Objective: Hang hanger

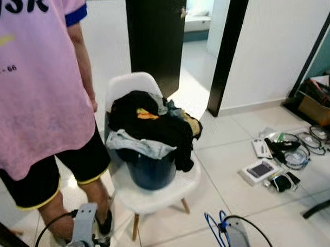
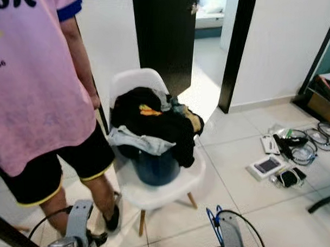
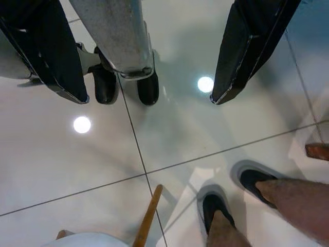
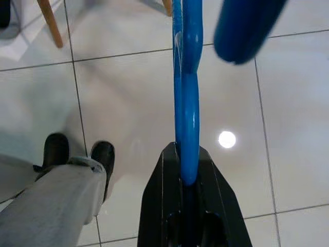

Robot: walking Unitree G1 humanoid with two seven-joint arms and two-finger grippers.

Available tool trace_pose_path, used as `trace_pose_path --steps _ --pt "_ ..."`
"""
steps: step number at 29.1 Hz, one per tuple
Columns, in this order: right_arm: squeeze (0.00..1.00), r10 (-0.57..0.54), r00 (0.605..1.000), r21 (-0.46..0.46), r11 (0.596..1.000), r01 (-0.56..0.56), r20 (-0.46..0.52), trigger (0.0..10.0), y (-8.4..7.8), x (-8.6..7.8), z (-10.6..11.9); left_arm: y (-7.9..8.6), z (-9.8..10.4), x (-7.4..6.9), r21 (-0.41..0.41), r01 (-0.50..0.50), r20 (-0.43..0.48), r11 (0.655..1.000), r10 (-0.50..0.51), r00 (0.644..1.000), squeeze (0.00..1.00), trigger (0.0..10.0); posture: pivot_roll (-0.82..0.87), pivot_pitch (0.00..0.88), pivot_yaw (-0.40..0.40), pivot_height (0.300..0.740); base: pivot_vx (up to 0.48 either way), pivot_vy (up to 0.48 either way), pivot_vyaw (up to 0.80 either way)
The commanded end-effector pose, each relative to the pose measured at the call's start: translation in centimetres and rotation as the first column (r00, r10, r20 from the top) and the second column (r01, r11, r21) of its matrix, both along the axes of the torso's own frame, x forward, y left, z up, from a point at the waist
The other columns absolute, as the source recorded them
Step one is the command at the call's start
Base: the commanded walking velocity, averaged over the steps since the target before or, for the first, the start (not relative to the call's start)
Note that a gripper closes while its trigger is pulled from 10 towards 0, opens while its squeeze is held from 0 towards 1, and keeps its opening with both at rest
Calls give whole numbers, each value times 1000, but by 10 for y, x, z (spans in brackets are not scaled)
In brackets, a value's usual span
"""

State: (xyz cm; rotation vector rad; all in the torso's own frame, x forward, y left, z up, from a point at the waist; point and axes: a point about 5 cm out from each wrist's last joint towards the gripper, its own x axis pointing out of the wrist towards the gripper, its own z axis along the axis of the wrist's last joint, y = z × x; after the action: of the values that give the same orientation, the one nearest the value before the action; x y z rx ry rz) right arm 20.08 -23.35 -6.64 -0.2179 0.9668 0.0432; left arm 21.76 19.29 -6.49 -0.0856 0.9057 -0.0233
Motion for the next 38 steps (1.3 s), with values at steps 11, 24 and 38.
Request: trace_pose_path --steps 11,24,38 --pt "0 27 1000 10 1000 -27 2 10000 6 3 0 3 1 1 -13 -3 2 1000 3 1000 0 10000 -18 0 29 740 0 -305 0" --pt "0 30 999 14 999 -30 17 10000 8 9 3 12 15 19 -37 -85 113 996 88 990 0 10000 -23 0 36 740 0 -37 0" --pt "0 34 999 15 999 -35 20 10000 7 14 6 -4 81 74 -271 389 524 880 -204 827 0 10000 -24 0 27 740 206 0 -114"
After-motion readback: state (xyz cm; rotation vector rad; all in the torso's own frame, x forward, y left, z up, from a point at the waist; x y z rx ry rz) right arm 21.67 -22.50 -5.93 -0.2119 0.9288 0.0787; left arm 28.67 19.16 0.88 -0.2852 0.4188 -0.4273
